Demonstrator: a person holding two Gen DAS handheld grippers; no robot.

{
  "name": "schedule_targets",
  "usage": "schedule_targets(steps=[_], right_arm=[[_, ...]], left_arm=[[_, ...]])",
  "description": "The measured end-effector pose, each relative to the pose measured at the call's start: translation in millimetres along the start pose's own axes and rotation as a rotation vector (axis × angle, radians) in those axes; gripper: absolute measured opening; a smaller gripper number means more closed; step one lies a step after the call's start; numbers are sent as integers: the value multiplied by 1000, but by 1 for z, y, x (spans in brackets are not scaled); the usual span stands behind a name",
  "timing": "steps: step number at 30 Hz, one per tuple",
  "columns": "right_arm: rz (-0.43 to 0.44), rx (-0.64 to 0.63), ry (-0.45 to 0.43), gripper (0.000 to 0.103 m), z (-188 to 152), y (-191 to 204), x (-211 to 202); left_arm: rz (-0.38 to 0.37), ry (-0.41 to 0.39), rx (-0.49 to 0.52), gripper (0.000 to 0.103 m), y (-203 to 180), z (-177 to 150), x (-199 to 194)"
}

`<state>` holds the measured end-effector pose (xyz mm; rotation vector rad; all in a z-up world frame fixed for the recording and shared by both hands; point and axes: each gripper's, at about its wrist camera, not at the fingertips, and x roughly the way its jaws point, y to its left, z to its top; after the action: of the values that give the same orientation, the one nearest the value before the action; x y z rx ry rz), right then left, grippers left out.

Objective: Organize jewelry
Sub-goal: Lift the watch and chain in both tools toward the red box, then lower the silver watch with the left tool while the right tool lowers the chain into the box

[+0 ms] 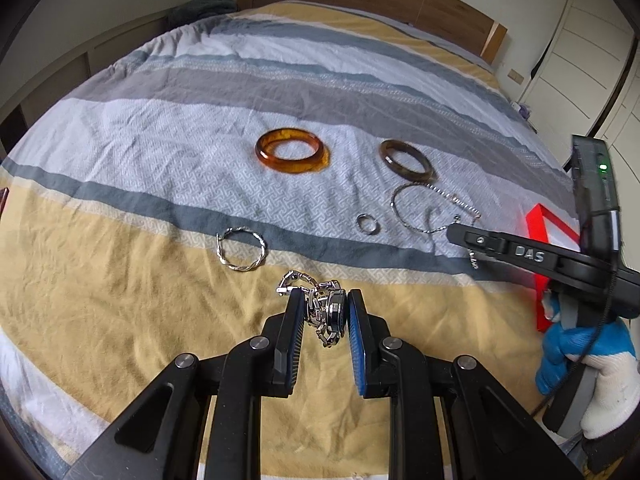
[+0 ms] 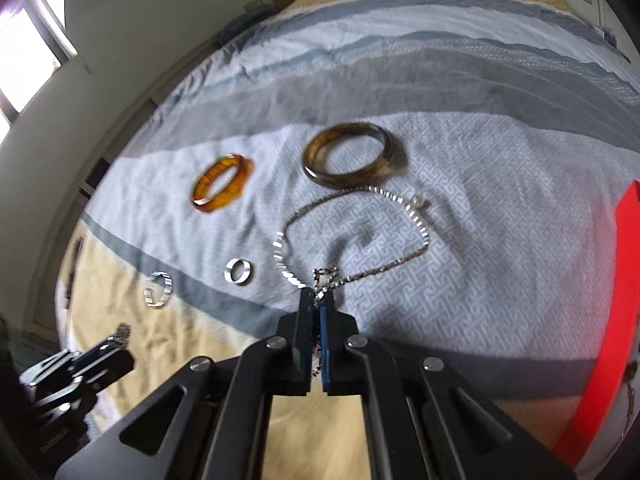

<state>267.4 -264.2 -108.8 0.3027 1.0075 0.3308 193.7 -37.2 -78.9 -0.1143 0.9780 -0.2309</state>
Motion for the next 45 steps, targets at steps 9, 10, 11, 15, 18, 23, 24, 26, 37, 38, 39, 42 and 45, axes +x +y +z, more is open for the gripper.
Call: schedule_targets(steps=[9,10,11,15,18,23,24,26,37,38,39,42,45], right_arm=[[44,-4,-111,2,6,14,-68],[45,-5,-124,2,6,15,-76],[48,-7,-141,2,6,16,-86],[51,-9,-191,2,3,17,-118],[45,-11,-224,2,0,14,-144],[18,-10,-282,2,-8,3,-188],[12,-9,-291,2,-9,0,-194],[-8,-6,-313,2,-12,-10,-213],[-135,77,-357,2,-25,-98,-267],[-145,88,-353,2,-27,-107,-268],[-154,100,-349,2,-29,-116,-268],[-172,136,-330,2,-35,-143,-264],[-182,165,-301,2,-42,-167,-255]], left_arm=[[-8,-47,25,21,-17,-1,-30],[-9,-54,28,21,-20,-1,-35],[-11,-60,32,21,-23,-1,-39],[-21,-84,43,21,-34,-2,-54],[-32,-99,53,21,-44,-3,-63],[-72,-120,82,21,-69,-2,-75],[-80,-122,90,21,-74,-1,-76],[-101,-123,110,21,-88,0,-77],[-209,-99,277,21,-196,16,-55],[-217,-95,291,21,-205,16,-52],[-228,-87,313,21,-219,16,-46],[-253,-58,360,21,-250,15,-30],[-269,-27,400,21,-275,11,-12]])
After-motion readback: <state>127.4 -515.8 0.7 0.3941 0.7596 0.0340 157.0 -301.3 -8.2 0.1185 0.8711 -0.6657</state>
